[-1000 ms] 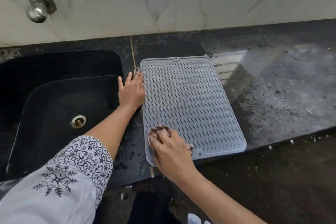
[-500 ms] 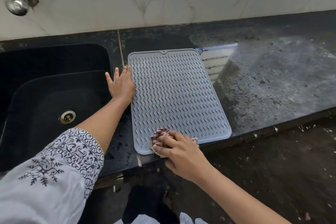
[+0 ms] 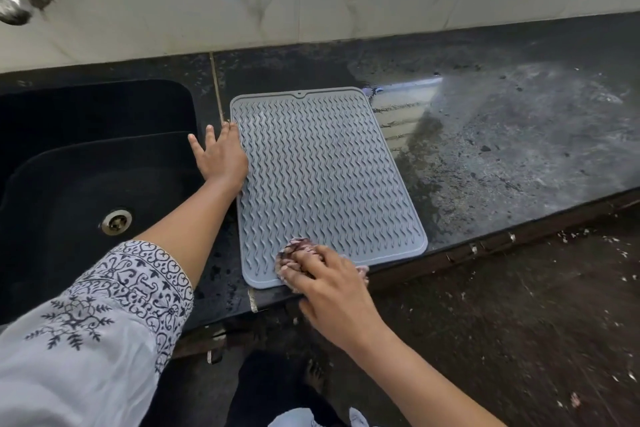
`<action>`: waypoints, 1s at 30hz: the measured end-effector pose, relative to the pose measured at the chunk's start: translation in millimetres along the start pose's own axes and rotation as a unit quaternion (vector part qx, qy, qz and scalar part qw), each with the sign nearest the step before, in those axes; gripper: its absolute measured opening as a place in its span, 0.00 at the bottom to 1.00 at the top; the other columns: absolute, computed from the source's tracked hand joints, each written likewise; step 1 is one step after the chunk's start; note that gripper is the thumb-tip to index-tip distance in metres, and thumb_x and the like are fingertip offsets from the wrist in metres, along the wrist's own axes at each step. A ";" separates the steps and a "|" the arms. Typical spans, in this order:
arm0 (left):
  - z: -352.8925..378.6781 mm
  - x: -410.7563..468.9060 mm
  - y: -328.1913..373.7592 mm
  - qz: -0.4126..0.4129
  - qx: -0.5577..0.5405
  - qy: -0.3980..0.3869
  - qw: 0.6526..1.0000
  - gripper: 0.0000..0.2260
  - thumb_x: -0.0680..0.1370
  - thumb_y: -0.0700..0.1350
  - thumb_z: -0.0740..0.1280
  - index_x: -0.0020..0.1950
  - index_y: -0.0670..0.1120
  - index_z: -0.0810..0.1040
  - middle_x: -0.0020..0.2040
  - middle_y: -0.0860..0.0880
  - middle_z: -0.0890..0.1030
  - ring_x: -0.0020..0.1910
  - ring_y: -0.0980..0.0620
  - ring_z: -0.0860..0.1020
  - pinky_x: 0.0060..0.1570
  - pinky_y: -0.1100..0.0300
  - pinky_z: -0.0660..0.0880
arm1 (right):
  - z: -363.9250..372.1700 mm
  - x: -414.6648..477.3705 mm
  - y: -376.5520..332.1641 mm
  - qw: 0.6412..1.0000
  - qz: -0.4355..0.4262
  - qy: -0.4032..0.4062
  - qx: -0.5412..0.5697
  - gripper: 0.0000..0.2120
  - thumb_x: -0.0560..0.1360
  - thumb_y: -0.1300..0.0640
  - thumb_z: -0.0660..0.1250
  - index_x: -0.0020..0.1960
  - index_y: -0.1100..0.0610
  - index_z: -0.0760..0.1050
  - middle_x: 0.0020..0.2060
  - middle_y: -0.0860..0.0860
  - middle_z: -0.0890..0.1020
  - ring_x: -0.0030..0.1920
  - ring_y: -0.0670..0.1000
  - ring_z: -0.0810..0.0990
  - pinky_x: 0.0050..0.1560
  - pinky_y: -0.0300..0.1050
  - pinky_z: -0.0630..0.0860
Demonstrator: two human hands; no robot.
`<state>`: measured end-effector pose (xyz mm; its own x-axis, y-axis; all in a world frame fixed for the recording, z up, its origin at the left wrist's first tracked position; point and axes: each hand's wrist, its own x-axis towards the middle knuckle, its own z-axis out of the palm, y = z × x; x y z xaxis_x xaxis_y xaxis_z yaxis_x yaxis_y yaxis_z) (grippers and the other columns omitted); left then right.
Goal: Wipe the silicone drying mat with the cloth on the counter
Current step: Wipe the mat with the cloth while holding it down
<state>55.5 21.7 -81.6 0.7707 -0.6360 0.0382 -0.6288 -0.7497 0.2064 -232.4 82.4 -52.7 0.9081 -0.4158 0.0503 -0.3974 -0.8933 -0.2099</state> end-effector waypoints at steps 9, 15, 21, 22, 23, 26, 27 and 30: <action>5.9 -7.8 -6.2 0.047 -0.069 0.074 0.994 0.18 0.82 0.44 0.53 0.69 0.44 0.71 0.71 0.45 0.71 0.74 0.43 0.61 0.72 0.39 0.44 | -29.5 -51.0 96.3 0.954 0.292 0.038 -0.051 0.17 0.64 0.58 0.73 0.53 0.51 0.81 0.56 0.51 0.79 0.49 0.58 0.75 0.42 0.54 0.76; 3.4 -7.8 -3.8 0.114 -0.105 0.034 0.987 0.19 0.81 0.49 0.56 0.71 0.44 0.69 0.73 0.45 0.67 0.75 0.45 0.60 0.74 0.45 0.49 | -27.1 -69.7 97.6 0.963 0.260 0.004 -0.065 0.23 0.62 0.59 0.74 0.57 0.51 0.78 0.56 0.53 0.79 0.51 0.58 0.75 0.41 0.54 0.77; 2.6 -6.3 -2.7 0.102 -0.103 0.014 0.989 0.21 0.82 0.51 0.55 0.73 0.46 0.67 0.74 0.46 0.66 0.75 0.47 0.59 0.74 0.45 0.48 | -66.7 -13.0 118.8 0.934 0.351 0.048 -0.042 0.17 0.75 0.53 0.63 0.64 0.46 0.72 0.59 0.48 0.74 0.55 0.53 0.69 0.53 0.51 0.72; 2.9 -6.8 -2.5 0.102 -0.103 0.013 0.989 0.21 0.82 0.51 0.55 0.73 0.46 0.66 0.74 0.47 0.65 0.75 0.47 0.59 0.74 0.45 0.48 | -71.7 9.5 119.6 0.940 0.332 0.069 -0.022 0.18 0.76 0.53 0.62 0.65 0.46 0.71 0.61 0.48 0.73 0.56 0.53 0.68 0.54 0.52 0.71; 3.1 -6.4 -2.6 0.102 -0.102 0.013 0.989 0.21 0.82 0.51 0.55 0.73 0.46 0.66 0.74 0.47 0.65 0.75 0.48 0.59 0.74 0.45 0.48 | -73.3 36.1 120.7 0.949 0.304 0.081 -0.003 0.19 0.76 0.54 0.61 0.66 0.47 0.70 0.62 0.49 0.72 0.57 0.53 0.67 0.55 0.52 0.70; 2.5 -6.0 -2.9 0.101 -0.101 0.016 0.990 0.20 0.82 0.51 0.55 0.74 0.48 0.66 0.74 0.48 0.66 0.75 0.49 0.60 0.73 0.45 0.46 | -53.3 115.6 130.4 0.971 0.229 0.071 -0.002 0.20 0.76 0.55 0.61 0.68 0.49 0.69 0.64 0.50 0.72 0.59 0.55 0.68 0.56 0.51 0.69; 3.0 -7.1 -2.9 0.100 -0.101 0.016 0.990 0.20 0.82 0.51 0.55 0.74 0.48 0.66 0.74 0.49 0.66 0.75 0.49 0.60 0.73 0.45 0.45 | -42.0 131.6 135.2 0.974 0.221 0.055 -0.014 0.20 0.75 0.55 0.61 0.67 0.49 0.69 0.65 0.51 0.72 0.59 0.56 0.68 0.57 0.51 0.68; 3.2 -6.9 -3.3 0.098 -0.106 0.021 0.989 0.20 0.82 0.50 0.55 0.74 0.49 0.65 0.74 0.49 0.66 0.75 0.50 0.59 0.73 0.45 0.44 | -17.3 145.0 149.6 0.970 0.234 0.053 -0.032 0.19 0.74 0.57 0.63 0.65 0.52 0.72 0.64 0.53 0.73 0.58 0.59 0.70 0.54 0.52 0.71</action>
<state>51.9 27.9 -85.7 0.6429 -0.7536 0.1366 -0.7338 -0.5550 0.3917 -162.5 -114.5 -59.9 0.6086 -0.7908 0.0650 -0.7737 -0.6096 -0.1725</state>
